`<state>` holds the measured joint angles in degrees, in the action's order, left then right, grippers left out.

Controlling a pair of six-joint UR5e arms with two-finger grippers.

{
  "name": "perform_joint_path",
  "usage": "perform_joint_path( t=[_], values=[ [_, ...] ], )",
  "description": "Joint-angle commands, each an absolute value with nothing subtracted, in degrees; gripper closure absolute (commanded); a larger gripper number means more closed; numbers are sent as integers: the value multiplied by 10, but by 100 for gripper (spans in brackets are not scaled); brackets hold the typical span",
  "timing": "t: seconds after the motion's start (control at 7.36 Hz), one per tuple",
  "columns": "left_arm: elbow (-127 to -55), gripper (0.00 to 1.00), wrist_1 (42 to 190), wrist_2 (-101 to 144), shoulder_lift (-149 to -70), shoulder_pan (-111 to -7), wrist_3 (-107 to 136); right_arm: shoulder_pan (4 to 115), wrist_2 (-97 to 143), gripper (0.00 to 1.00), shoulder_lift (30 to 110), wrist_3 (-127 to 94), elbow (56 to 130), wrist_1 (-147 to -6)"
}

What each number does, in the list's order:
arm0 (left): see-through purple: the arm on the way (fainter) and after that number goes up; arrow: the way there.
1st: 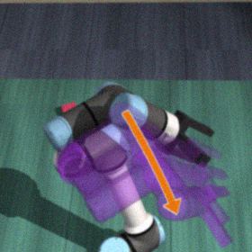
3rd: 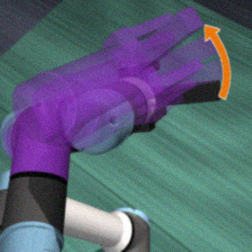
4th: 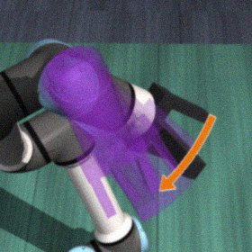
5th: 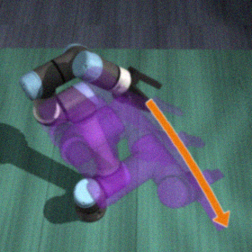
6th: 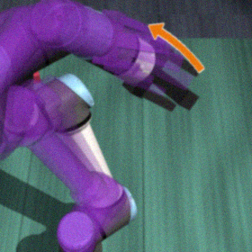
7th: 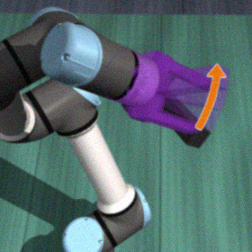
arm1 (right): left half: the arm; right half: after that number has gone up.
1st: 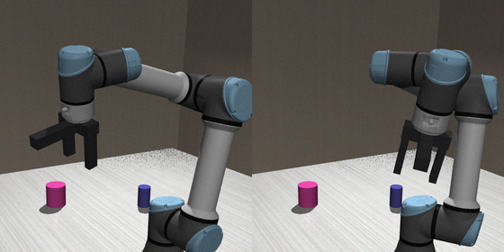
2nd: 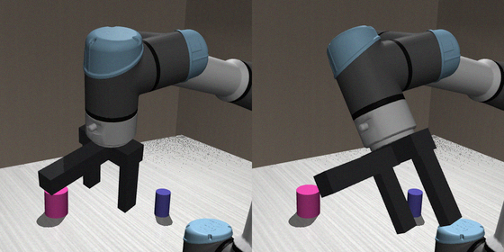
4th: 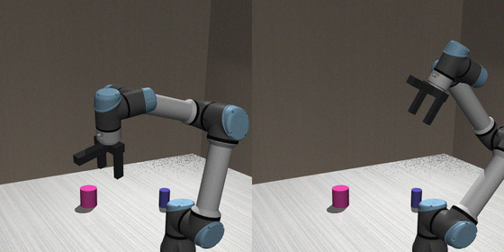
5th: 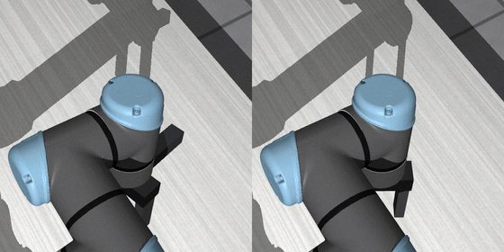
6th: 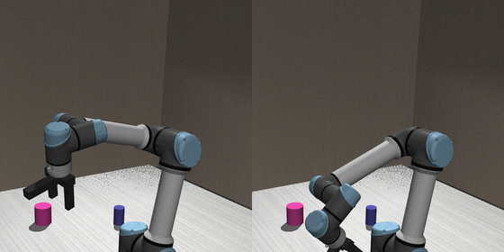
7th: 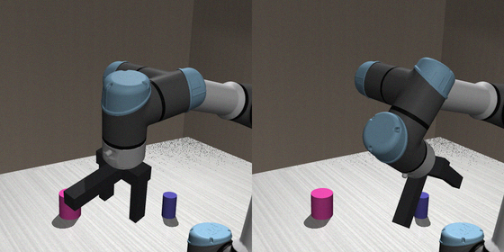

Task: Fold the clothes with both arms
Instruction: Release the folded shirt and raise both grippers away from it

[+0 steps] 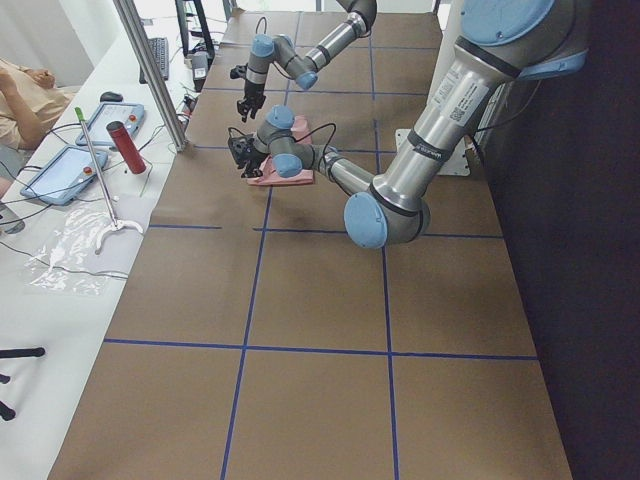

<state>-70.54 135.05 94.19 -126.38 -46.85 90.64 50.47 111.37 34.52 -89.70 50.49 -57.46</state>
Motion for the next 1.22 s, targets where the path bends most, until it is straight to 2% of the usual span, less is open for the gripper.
perform_joint_path(
  t=[0.0, 0.27, 0.54, 0.82, 1.09],
  values=[
    [-729, 0, 1355, 956, -1253, -480, 883, 514, 1129, 0, 391, -884, 567, -573],
    [-806, 0, 1354, 1106, -1175, -543, 731, 572, 1203, 0, 459, -786, 621, -576],
    [-825, 0, 1353, 1243, -1104, -645, 551, 665, 1306, 0, 552, -577, 649, -580],
    [-830, 0, 1320, 1350, -1043, -779, 297, 789, 1378, 0, 625, -265, 665, -671],
    [-876, 0, 1183, 1358, -1013, -864, 126, 861, 1373, 0, 675, -68, 710, -791]
  ],
)
